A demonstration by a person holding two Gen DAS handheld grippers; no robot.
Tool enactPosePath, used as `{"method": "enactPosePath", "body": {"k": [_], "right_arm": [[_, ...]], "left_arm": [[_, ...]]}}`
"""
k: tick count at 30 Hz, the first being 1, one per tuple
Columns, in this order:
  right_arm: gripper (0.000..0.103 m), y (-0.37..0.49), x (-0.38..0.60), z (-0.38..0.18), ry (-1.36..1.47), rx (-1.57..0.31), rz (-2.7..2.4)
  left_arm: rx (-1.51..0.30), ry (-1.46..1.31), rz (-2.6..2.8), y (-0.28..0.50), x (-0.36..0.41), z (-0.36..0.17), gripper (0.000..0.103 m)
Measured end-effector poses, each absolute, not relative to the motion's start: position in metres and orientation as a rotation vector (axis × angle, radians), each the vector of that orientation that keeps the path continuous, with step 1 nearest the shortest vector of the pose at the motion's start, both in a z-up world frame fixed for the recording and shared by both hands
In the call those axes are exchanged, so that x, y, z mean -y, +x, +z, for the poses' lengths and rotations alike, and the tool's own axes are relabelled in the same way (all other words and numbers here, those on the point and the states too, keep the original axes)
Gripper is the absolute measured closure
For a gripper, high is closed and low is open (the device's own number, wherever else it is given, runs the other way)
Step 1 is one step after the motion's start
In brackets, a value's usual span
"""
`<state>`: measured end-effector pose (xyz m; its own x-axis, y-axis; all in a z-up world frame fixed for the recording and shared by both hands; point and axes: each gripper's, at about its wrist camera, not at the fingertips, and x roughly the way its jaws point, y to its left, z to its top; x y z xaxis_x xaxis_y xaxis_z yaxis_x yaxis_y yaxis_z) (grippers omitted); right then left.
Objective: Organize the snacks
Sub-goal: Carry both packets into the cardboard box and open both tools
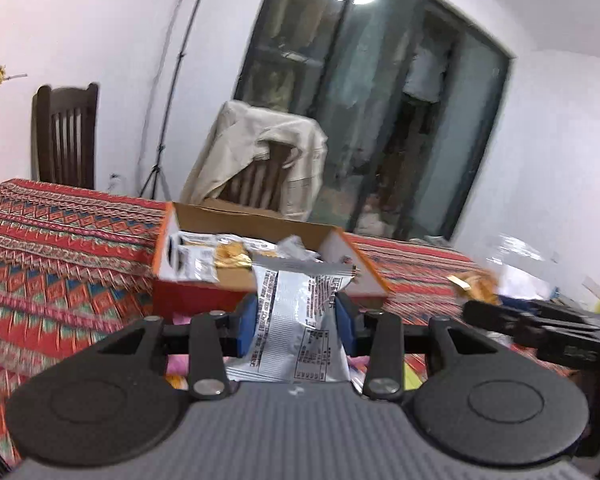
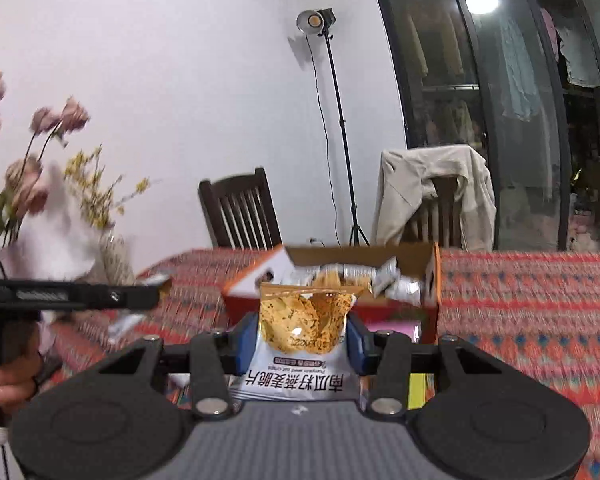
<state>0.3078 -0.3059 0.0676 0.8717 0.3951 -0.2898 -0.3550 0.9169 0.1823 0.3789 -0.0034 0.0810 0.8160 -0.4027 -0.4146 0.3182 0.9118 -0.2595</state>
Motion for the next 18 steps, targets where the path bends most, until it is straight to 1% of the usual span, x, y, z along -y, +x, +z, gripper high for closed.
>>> {"method": "enactPosePath", "body": {"k": [5,10,12,17,18], "right_arm": [[0.058,0.397,0.287,0.089,0.049,-0.35,0.41],[0.058,0.518,0.257,0.08,0.077,-0.486,0.4],[0.058,0.567,0.245,0.065,0.102,-0.559,0.387],[0.058,0.647,0.214,0.029,0.131,-0.701,0.345],[0.057,0.658,0.209,0.022,0.131,-0.72,0.336]], "left_arm": [[-0.538,-0.171,-0.297,0.479,0.003,0.075,0.062],[-0.639,-0.167,-0.237,0.564,0.007,0.044,0.062],[-0.663,-0.141,-0.212,0.585,0.009,0.03,0.062],[-0.676,-0.089,-0.181,0.607,0.009,0.004,0.061],[-0.676,-0.083,-0.183,0.609,0.009,-0.001,0.058]]}}
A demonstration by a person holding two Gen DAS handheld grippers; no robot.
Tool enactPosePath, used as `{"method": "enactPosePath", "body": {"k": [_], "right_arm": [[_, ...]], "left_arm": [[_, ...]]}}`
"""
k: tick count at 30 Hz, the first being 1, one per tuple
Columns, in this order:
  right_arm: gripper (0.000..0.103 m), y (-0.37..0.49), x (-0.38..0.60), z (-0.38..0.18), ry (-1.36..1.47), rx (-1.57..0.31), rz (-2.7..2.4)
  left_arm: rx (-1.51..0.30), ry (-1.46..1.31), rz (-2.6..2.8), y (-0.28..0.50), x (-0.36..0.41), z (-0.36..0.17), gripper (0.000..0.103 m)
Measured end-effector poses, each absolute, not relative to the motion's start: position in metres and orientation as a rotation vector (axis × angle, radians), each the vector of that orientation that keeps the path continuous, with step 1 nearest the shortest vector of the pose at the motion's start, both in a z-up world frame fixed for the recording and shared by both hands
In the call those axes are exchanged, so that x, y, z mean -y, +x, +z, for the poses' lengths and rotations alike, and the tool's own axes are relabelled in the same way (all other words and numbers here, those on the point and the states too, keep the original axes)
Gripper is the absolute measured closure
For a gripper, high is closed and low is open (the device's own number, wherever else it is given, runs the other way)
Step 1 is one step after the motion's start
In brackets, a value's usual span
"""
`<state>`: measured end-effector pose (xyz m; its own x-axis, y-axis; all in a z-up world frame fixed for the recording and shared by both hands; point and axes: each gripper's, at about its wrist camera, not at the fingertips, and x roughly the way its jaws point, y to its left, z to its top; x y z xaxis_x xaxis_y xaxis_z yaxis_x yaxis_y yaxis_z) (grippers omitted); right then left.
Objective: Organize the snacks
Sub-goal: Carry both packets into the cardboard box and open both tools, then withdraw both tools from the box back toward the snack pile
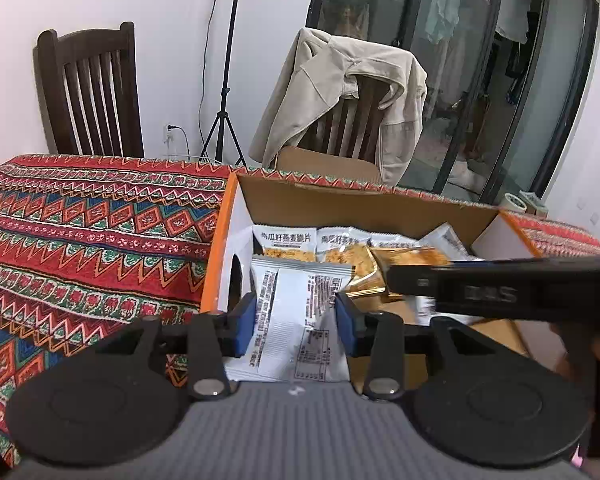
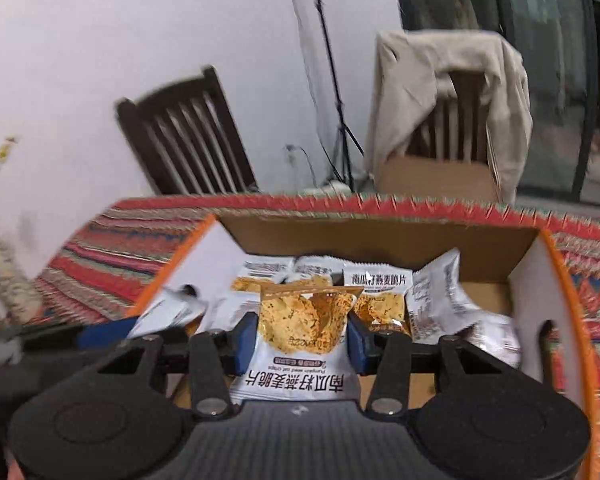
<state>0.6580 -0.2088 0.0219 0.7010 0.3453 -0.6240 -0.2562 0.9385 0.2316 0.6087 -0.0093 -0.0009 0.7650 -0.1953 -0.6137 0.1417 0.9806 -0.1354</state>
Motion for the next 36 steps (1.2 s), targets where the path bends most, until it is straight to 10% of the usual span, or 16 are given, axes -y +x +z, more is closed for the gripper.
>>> {"method": "enactPosePath", "body": {"k": [7,14,36], "right_arm": [[0.033,0.684,0.19,-0.003,0.189,-0.793,0.382],[0.031,0.644,0.206,0.029,0.133,-0.694,0.368],[0.003,0.224,0.255,0.069,-0.197,-0.277,0.309]], "left_arm": [[-0.644,-0.058,-0.224,0.6,0.003,0.004,0.048],[-0.59,-0.022,-0.221,0.551,-0.015,0.04,0.04],[-0.346,0.011,-0.161,0.171,-0.027,0.052,0.002]]}}
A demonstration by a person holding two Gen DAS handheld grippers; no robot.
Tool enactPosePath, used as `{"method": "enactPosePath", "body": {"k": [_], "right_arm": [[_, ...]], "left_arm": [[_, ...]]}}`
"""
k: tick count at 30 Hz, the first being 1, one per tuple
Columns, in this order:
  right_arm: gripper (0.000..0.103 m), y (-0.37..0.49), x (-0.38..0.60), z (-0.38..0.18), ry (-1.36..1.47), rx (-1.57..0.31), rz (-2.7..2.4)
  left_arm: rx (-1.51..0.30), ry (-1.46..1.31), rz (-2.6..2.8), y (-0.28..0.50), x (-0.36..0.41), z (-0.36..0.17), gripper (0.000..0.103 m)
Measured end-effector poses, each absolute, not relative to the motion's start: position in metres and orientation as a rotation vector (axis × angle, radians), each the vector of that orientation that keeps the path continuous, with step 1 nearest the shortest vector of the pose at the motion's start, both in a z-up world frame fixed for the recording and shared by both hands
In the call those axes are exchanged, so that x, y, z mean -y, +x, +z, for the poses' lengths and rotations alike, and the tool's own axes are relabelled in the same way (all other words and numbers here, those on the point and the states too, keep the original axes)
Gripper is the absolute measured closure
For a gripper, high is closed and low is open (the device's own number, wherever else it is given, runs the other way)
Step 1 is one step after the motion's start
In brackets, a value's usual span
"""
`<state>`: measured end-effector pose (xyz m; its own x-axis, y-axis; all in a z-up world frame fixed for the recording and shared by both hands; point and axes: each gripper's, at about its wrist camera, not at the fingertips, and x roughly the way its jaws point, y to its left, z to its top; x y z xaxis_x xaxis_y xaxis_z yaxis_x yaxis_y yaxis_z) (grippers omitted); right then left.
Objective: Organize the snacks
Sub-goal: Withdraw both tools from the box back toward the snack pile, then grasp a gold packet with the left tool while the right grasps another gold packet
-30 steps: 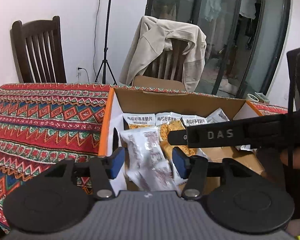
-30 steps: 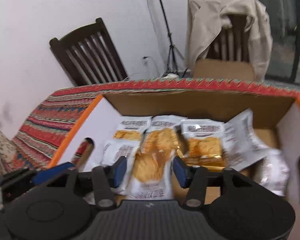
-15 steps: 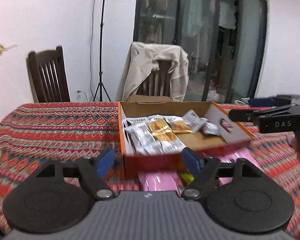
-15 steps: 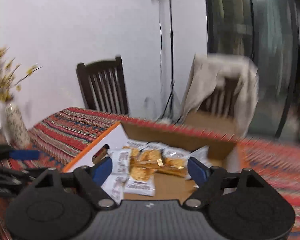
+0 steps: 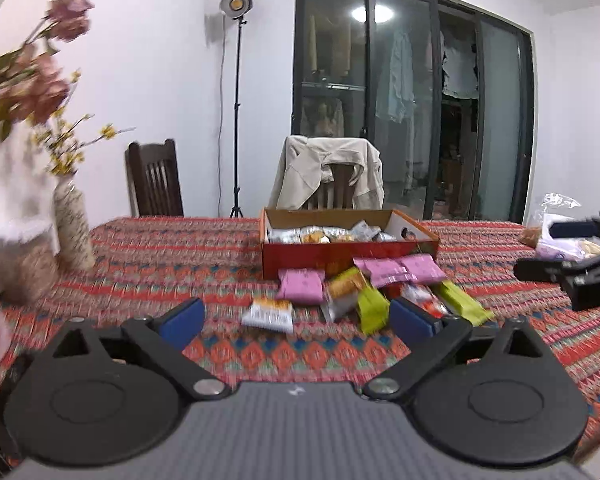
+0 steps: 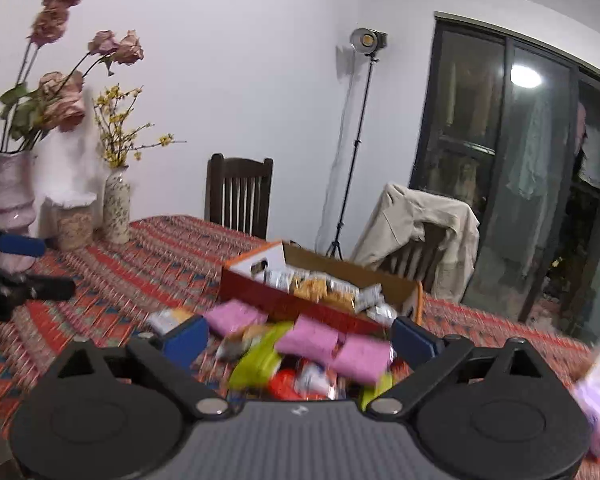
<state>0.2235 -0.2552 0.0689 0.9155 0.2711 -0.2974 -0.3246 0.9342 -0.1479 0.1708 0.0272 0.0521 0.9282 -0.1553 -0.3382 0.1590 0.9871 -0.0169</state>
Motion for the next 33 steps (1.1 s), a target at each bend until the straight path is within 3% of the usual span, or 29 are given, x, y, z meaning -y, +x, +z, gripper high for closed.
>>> {"method": "enactPosePath", "body": {"k": [10,19,33], "right_arm": [[0.002,0.135,0.27,0.012,-0.175,-0.399,0.263],[0.002,0.114,0.279,0.009,-0.142,-0.389,0.249],[0.002,0.176,0.267,0.0,-0.126,-0.437,0.253]], "left_arm": [[-0.418,0.038,-0.137,0.123,-0.015,0.026,0.002],[-0.409,0.046,-0.169,0.12,-0.008,0.026,0.002],[-0.492,-0.025,-0.183,0.218,-0.03,0.003,0.002]]}}
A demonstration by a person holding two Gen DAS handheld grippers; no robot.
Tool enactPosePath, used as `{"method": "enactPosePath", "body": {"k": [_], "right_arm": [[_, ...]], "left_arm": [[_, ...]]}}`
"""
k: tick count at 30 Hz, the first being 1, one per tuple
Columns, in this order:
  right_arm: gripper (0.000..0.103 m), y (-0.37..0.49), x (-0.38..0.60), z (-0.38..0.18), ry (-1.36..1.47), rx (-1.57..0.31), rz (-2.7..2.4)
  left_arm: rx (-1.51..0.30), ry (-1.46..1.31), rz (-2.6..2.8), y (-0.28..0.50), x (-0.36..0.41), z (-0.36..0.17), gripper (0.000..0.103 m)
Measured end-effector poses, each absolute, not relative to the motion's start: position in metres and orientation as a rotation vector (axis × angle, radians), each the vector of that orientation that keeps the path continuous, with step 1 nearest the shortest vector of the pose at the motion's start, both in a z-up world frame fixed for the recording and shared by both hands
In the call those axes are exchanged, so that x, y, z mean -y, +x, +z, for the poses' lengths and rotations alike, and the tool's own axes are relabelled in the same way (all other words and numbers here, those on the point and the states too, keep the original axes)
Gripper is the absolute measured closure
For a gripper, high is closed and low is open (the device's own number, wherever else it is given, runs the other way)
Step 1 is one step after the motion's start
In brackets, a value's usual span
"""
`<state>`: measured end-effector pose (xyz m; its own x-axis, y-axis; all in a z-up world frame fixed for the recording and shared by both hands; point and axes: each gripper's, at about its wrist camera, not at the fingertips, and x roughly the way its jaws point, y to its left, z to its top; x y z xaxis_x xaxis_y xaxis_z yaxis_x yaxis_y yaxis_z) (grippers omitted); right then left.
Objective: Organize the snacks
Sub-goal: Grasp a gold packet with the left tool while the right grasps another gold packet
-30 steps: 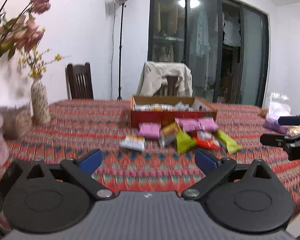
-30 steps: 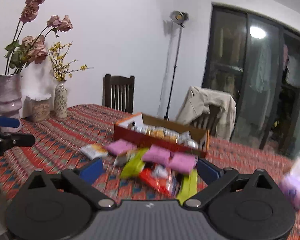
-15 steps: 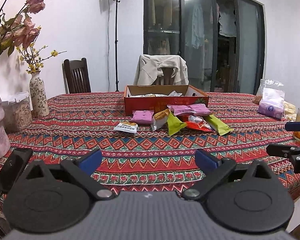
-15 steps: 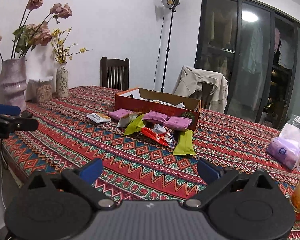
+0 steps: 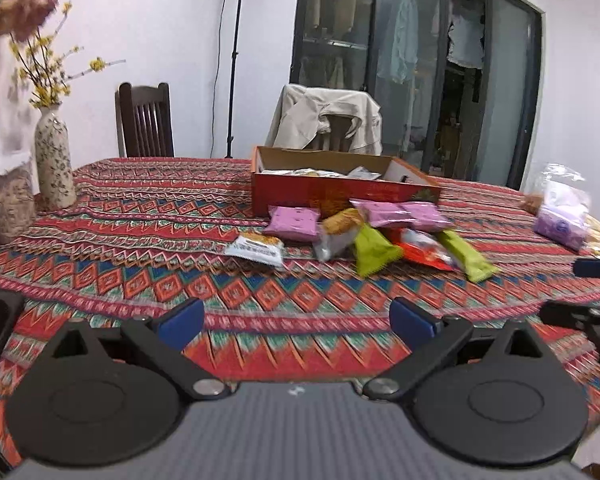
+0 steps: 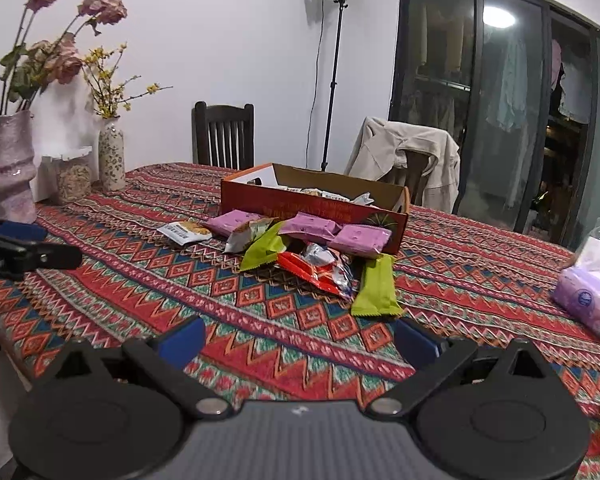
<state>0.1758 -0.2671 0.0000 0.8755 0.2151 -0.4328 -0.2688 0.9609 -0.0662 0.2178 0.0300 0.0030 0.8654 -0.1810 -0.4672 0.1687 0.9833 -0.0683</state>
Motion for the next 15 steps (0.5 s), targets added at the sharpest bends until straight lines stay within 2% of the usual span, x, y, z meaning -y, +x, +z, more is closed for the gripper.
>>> {"method": "enactPosePath", "body": {"k": [2,4,6,9,12,15], "right_arm": [[0.004,0.192,0.262,-0.001,-0.117,-0.438,0.265],[0.005,0.211,0.254,-0.002,-0.103,-0.446,0.298],[0.012,0.233,0.243,-0.004,-0.108,-0.459,0.323],[0.015,0.269,0.221,-0.004,-0.194,-0.449,0.345],[0.024,0.308,0.204,0.0,-0.256,-0.433,0.364],[0.025,0.349,0.19,0.002,-0.309,-0.43,0.382]], "left_arm": [[-0.499,-0.018,-0.169,0.249,-0.034,-0.002,0.005],[-0.516,0.006,-0.175,0.282,-0.035,-0.007,0.014],[-0.542,0.036,-0.186,0.314,-0.034,-0.012,0.018],[-0.578,0.091,-0.211,0.358,-0.028,-0.025,0.02],[-0.608,0.109,-0.225,0.391,-0.026,-0.039,0.021],[-0.635,0.084,-0.219,0.411,-0.03,-0.052,0.026]]}}
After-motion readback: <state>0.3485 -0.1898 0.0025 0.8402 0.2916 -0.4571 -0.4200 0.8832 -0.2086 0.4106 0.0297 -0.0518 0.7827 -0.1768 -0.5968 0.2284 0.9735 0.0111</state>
